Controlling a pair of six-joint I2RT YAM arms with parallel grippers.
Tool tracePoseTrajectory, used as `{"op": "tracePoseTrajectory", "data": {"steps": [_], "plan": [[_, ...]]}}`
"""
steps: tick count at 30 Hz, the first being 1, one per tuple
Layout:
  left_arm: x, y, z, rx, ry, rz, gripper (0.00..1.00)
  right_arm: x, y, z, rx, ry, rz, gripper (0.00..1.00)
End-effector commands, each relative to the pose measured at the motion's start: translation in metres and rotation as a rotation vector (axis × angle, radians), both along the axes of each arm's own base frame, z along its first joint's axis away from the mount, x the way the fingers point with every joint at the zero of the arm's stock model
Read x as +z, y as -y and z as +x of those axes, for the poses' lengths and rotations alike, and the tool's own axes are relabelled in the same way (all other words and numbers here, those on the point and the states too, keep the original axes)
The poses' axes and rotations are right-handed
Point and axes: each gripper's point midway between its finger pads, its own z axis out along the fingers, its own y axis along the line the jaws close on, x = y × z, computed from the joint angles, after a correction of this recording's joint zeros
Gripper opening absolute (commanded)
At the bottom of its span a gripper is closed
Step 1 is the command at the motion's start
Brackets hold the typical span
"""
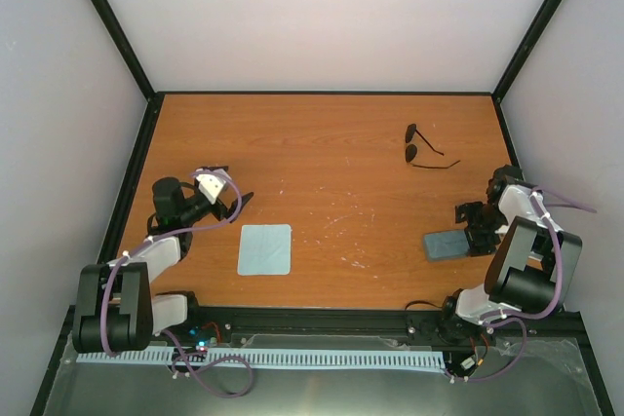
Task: Organize the sunglasses
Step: Adjust the sunglasses case at the center of the board.
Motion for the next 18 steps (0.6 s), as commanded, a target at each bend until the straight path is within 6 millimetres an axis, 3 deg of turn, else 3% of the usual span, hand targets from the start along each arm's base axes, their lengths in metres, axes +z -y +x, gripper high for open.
{"op": "tracePoseTrajectory", "data": {"steps": [1, 7, 9, 11, 13, 14, 18], "plan": [[0.004, 0.003, -0.003, -0.020, 0.026, 0.012, 0.99, -0.004, 0.000, -0.004, -0.014, -0.017, 0.011, 0.89], [0.001, 0.005, -0.006, -0.034, 0.018, 0.008, 0.99, -0.008, -0.004, -0.003, 0.007, -0.003, 0.032, 0.78], [0.001, 0.005, -0.007, -0.036, 0.016, 0.006, 0.99, -0.008, -0.006, -0.004, 0.008, 0.000, 0.036, 0.68], [0.000, 0.005, -0.007, -0.037, 0.013, 0.005, 1.00, -0.008, -0.006, -0.004, 0.006, 0.008, 0.035, 0.46], [0.000, 0.006, -0.008, -0.039, 0.014, 0.005, 0.99, -0.008, -0.007, -0.003, 0.017, 0.015, 0.038, 0.08], [0.001, 0.006, -0.008, -0.041, 0.017, 0.005, 1.00, -0.007, -0.007, -0.002, 0.024, 0.017, 0.043, 0.03], [0.005, 0.008, -0.007, -0.052, 0.027, -0.001, 0.99, -0.001, -0.009, 0.006, 0.065, 0.053, 0.039, 0.03]]}}
